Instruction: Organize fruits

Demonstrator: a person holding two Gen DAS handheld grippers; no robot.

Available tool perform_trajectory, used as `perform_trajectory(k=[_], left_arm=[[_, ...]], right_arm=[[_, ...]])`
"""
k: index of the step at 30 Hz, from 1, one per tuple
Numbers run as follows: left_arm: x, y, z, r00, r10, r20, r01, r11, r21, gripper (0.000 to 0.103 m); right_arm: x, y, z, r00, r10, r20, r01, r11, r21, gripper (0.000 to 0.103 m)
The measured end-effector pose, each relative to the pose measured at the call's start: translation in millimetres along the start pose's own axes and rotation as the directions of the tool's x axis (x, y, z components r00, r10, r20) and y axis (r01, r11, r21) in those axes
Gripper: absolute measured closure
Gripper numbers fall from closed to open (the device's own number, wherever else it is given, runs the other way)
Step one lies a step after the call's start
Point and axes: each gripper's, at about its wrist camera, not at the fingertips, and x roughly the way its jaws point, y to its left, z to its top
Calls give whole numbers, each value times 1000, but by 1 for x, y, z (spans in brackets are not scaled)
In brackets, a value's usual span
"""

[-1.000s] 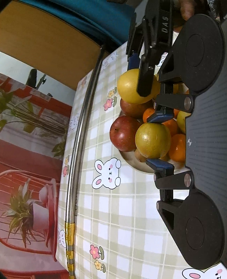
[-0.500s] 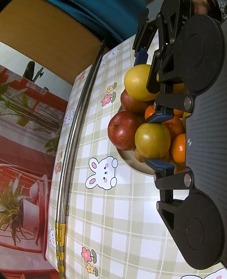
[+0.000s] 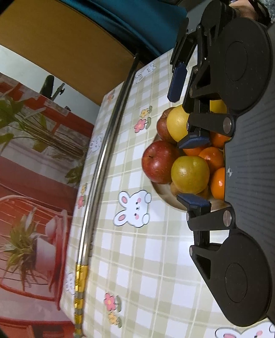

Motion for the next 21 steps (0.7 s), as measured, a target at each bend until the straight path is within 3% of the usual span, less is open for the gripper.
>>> perform_trajectory(k=[2, 5, 8, 10, 13, 17, 21], left_arm=[[-10, -5, 3, 999, 29, 25, -29, 999, 20, 46], [-29, -14, 9, 995, 54, 81, -57, 998, 30, 33], [-52, -26, 17, 983, 81, 167, -90, 995, 48, 19], [-68, -38, 23, 960, 147, 238, -169, 983, 75, 9], [-94, -54, 31, 930, 191, 314, -230, 969, 93, 4], [-130, -70, 40, 916, 145, 374, -194, 977, 94, 0], [-154, -89, 46, 901, 136, 412, -207, 969, 133, 0]], right_arm=[[-4, 0, 2, 1000, -11, 10, 11, 1000, 1, 51], [-14, 0, 7, 999, -36, 34, 36, 999, -2, 50], [-28, 0, 18, 993, -96, 72, 97, 995, -15, 37], [-39, 0, 26, 988, -115, 107, 118, 993, -21, 23], [-60, 1, 42, 974, -144, 176, 154, 987, -47, 0], [-88, 2, 66, 956, -193, 219, 206, 978, -35, 0], [-116, 16, 87, 922, -258, 288, 285, 957, -53, 0]])
